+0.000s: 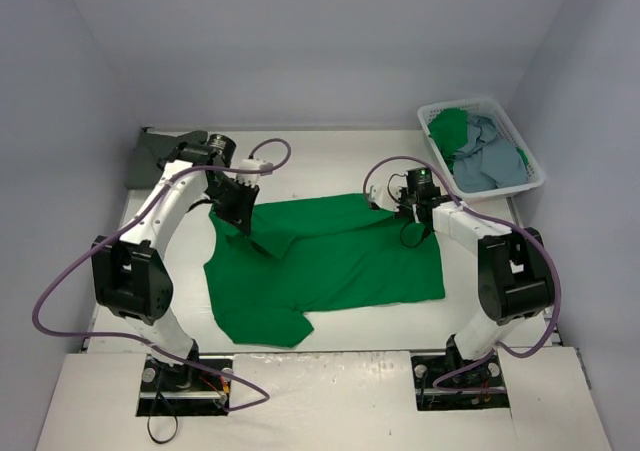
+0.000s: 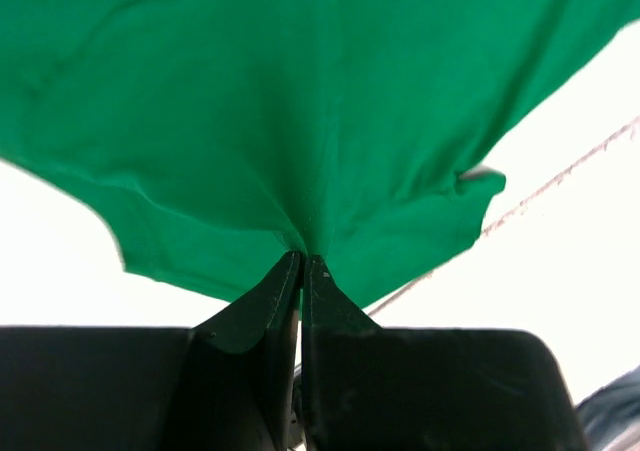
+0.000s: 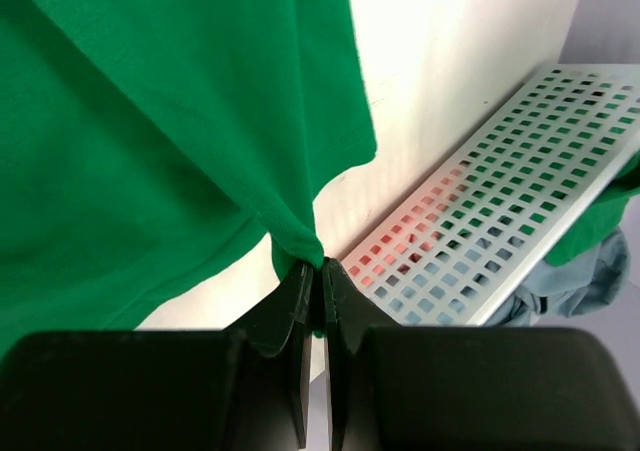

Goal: Fold and stack the t-shirts

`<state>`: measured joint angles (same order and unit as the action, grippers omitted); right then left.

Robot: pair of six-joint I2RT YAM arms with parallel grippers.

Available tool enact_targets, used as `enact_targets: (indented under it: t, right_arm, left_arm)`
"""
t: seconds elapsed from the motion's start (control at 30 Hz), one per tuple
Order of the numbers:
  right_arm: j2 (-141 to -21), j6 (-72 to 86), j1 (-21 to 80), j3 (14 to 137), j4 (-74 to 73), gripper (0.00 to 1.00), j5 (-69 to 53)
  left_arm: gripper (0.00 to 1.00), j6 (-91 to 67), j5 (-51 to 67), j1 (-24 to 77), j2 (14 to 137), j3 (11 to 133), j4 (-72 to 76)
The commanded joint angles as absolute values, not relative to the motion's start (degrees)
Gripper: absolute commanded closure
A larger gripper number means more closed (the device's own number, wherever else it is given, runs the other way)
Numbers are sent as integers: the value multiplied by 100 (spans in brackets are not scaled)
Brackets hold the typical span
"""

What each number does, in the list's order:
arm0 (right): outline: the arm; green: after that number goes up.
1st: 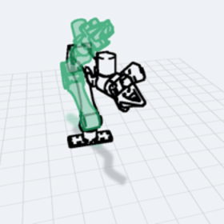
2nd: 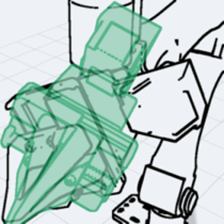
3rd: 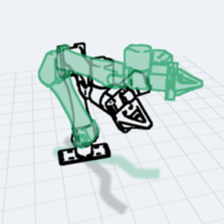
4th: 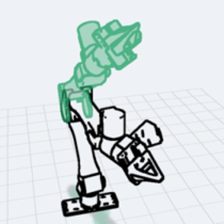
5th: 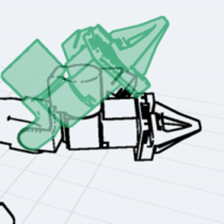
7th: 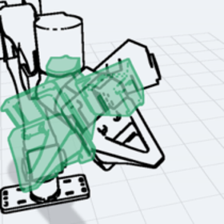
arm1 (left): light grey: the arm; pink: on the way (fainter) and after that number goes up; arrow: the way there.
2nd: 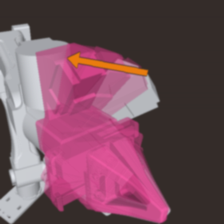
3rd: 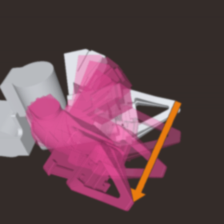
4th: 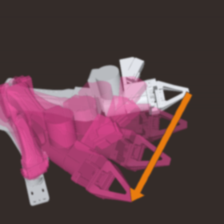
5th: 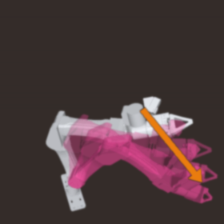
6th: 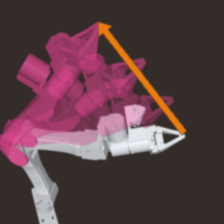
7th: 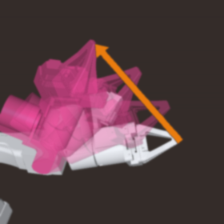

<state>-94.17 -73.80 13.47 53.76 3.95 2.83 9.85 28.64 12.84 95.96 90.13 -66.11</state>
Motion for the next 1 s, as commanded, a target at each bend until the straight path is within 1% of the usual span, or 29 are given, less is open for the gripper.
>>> enact_targets:
  t: [0.0,0.23,0.3,0.4,0.73,0.9,0.97]
  right_arm:
    - [-9123,-7523,1310,5555,150,100,475]
    - [-8982,-7655,1327,5265,-474,100,422]
    - [-9009,-7647,1336,5195,-597,100,466]
    - [-9035,-7646,1336,5045,-624,100,510]
    - [-9202,-7629,1354,4843,-624,100,703]
    - [-9185,-7427,1336,5158,-598,100,668]
    - [-9123,-7348,1345,5247,-589,100,607]
  left_arm:
    - [100,1143,2787,1468,9466,9000,-6732]
    - [100,1213,2479,1494,9536,8789,-6741]
    - [100,1222,2216,1503,9545,8728,-6741]
    - [100,1257,1934,1512,9545,8587,-6750]
    - [100,1424,1653,1881,9369,8112,-6820]
    - [100,1319,1222,1714,9352,8428,-6776]
    - [100,1240,845,1670,9325,8630,-6733]
